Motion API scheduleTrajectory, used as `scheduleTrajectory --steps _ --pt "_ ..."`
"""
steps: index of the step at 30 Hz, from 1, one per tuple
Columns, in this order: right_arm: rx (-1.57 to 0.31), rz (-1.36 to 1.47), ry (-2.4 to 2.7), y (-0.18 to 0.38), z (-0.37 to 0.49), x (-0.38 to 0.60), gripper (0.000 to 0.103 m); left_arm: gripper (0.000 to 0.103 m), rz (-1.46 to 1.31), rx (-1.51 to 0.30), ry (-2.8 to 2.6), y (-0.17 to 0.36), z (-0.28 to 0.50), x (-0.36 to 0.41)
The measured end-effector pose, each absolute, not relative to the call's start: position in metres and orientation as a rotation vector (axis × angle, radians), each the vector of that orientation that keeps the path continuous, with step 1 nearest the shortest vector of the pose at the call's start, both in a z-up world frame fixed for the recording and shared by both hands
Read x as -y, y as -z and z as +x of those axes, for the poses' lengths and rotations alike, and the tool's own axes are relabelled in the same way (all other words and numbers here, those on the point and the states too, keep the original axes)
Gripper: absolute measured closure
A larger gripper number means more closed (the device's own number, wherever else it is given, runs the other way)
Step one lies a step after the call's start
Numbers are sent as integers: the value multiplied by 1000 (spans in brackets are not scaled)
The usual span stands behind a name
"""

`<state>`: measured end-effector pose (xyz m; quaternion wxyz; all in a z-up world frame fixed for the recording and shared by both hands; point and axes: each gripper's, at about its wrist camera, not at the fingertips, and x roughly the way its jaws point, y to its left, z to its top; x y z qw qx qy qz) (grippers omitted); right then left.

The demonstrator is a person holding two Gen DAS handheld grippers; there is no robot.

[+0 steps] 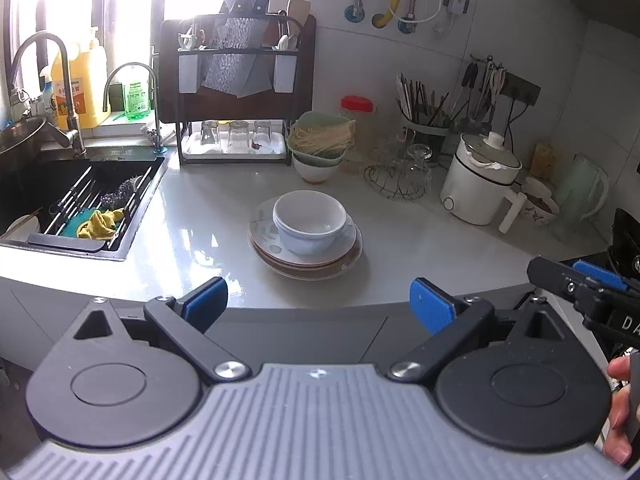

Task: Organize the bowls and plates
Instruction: 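Raise both grippers away from the bowl on the plate stack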

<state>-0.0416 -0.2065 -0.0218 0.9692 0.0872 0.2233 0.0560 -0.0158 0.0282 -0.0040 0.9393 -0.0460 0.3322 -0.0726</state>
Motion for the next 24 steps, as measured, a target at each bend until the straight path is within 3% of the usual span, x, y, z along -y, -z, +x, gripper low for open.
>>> scheduleTrajectory --steps 24 --pt "-470 193 -106 26 -37 207 13 4 -83 -688 143 6 -13 -24"
